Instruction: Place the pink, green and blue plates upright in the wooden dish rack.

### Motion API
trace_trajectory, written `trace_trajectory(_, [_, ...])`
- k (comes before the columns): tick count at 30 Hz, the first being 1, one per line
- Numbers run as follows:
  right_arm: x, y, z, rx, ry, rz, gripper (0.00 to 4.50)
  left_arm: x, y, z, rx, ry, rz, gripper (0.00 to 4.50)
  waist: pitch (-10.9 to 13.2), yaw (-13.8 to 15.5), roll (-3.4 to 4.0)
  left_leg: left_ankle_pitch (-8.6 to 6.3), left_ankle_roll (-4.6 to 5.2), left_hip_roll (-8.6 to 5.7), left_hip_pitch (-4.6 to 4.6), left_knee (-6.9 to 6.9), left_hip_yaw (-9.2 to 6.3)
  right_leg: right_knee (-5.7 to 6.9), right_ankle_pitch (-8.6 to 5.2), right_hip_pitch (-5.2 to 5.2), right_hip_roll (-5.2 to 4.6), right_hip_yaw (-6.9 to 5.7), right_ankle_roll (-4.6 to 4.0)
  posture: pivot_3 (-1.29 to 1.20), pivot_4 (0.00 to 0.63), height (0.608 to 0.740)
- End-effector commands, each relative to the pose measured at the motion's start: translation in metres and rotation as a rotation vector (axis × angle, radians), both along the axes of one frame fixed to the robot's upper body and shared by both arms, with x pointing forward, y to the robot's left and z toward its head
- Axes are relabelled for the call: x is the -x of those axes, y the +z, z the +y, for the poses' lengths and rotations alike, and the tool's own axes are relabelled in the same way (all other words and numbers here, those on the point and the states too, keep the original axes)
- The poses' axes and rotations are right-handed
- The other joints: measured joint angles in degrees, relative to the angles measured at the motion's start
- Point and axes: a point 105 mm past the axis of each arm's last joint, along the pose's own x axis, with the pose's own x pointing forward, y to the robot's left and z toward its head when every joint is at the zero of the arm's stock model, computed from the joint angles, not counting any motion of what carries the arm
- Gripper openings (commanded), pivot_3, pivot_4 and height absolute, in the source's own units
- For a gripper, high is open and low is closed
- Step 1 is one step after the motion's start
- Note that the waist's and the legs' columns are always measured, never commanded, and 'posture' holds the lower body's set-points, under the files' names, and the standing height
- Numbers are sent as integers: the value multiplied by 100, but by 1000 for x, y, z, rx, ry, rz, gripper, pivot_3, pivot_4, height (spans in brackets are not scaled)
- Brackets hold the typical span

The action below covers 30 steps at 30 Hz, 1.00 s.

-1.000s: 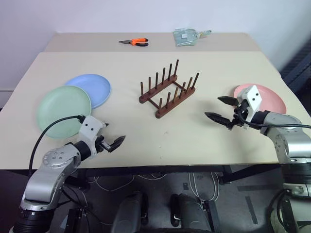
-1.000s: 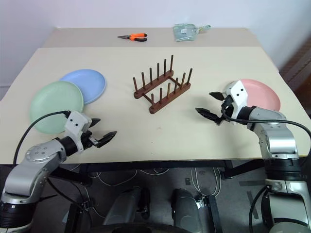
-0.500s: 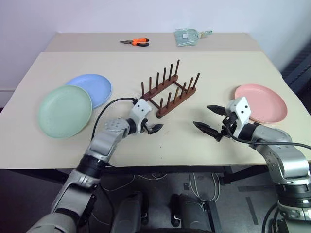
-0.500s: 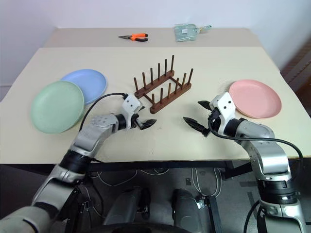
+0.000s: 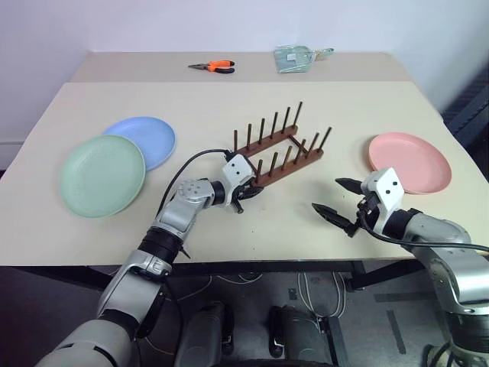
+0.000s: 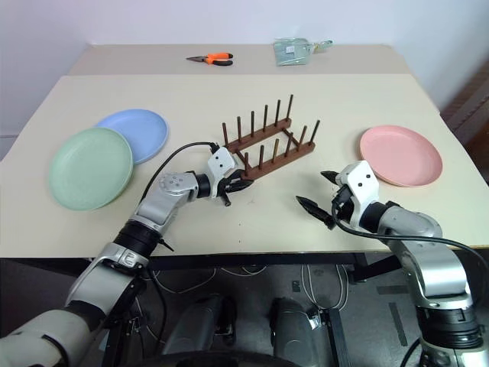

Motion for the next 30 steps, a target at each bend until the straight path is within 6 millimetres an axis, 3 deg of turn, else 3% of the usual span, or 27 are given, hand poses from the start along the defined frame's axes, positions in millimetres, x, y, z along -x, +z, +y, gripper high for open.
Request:
trace_trajectory(1, [-2, 15, -11, 21, -13, -55, 4500, 11, -2, 3, -64, -166, 59, 759, 0, 1, 0, 0, 0, 0, 0, 0, -1, 0, 0, 0, 0, 0, 0, 0, 150, 740])
trace_trajectory(7, [-3, 16, -22, 35, -34, -57, 4500, -2, -1, 21, -111, -180, 69, 759, 0, 8, -1, -3, 5, -1, -2, 2, -1, -4, 0, 1, -1, 0, 0, 0, 150, 740])
trace_trajectory(14, [0, 10, -24, 61, -36, -34, 4500, -11, -9, 45, -152, -58, 72, 4088, 0, -11, -1, -3, 6, 0, -1, 3, -1, -1, 0, 1, -1, 0, 0, 0, 150, 740])
trace_trajectory(16, [0, 6, -23, 78, -29, -16, 3982, -4, -9, 58, -153, -30, 94, 4120, -1, -52, 1, -3, 6, 2, 0, 2, -1, 1, 0, 0, 0, 1, 0, 0, 150, 740])
trace_trajectory(17, [0, 4, -20, 80, -21, -11, 3625, 5, -8, 63, -136, -38, 119, 3962, -2, -87, 3, -3, 6, 3, 1, 2, -1, 2, 0, 0, 1, 2, 0, 0, 150, 740])
trace_trajectory(20, [-6, -8, -14, 105, -23, 25, 2229, 42, -3, 67, -95, -87, 193, 2774, -6, -204, 10, 1, -2, 10, 6, -2, 0, 4, -1, -1, 6, 7, -1, 0, 150, 740])
trace_trajectory(24, [-18, -33, -11, 188, -47, 66, 228, 68, 1, 47, -70, -91, 193, 822, -13, -110, 21, 2, -4, 9, 12, -2, -2, 4, -1, 6, 0, 9, -2, 0, 150, 740])
trace_trajectory(25, [-22, -37, -8, 190, -53, 71, 35, 69, 1, 40, -65, -83, 183, 771, -13, -79, 20, 1, -3, 4, 11, -1, -5, 4, -1, 6, -4, 7, -2, 0, 150, 740])
trace_trajectory(28, [-44, -46, -6, 226, -113, 56, 35, 59, -8, 29, -117, 3, 111, 771, -13, -4, 21, -3, 4, -2, 9, 4, -5, 0, -1, 9, -6, 7, -2, 0, 150, 740])
trace_trajectory(30, [-56, -51, -5, 247, -143, 54, 35, 40, -18, 32, -201, 110, 27, 771, -17, 8, 18, -2, 4, -4, 8, 4, -5, 1, -1, 10, -4, 6, -1, 0, 150, 740])
